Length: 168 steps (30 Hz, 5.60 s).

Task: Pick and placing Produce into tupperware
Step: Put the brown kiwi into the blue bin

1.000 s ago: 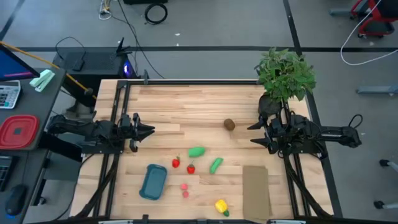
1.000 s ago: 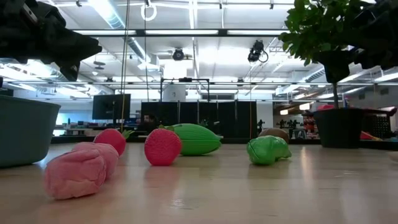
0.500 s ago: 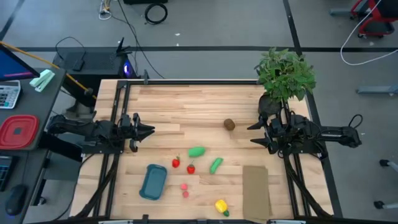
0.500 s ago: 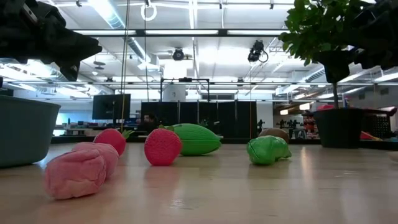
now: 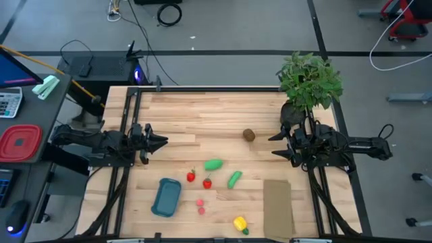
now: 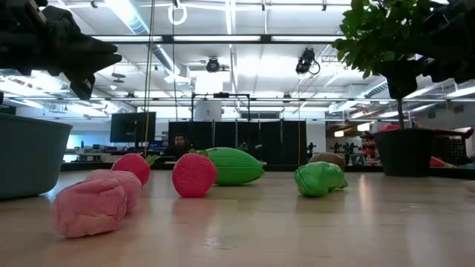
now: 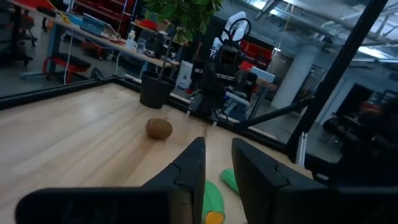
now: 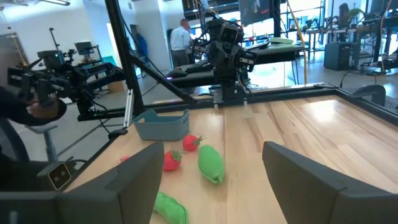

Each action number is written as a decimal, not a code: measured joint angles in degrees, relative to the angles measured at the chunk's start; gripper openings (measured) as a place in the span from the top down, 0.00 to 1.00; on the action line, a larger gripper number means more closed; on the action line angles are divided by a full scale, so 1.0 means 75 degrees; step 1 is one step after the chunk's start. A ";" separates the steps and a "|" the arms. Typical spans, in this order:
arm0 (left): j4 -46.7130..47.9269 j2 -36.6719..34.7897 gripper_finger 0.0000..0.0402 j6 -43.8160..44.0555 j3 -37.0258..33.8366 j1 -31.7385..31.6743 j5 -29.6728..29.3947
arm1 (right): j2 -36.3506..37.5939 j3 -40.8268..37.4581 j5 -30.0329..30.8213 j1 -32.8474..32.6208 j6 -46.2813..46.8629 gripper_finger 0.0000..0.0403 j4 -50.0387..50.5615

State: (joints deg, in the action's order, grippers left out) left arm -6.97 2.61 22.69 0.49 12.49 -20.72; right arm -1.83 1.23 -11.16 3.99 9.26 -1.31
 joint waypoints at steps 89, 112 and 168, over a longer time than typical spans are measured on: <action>-0.1881 0.4016 0.53 -0.1914 0.2532 -0.0411 -0.0475 | -0.4345 0.2550 0.3016 0.0012 0.2335 0.30 0.0965; -0.1872 0.4016 0.57 -0.1919 0.2532 -0.0408 -0.0468 | -1.0494 0.5217 0.4154 0.0562 0.3346 0.30 0.3505; -0.1495 0.4016 0.57 -0.1701 0.2524 -0.0382 -0.0462 | -1.0841 0.5217 0.4418 0.0181 0.6418 0.30 0.2536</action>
State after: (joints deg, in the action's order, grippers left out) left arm -18.18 32.73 9.93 19.42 9.63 -24.18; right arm -83.13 40.36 21.98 5.34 57.39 17.71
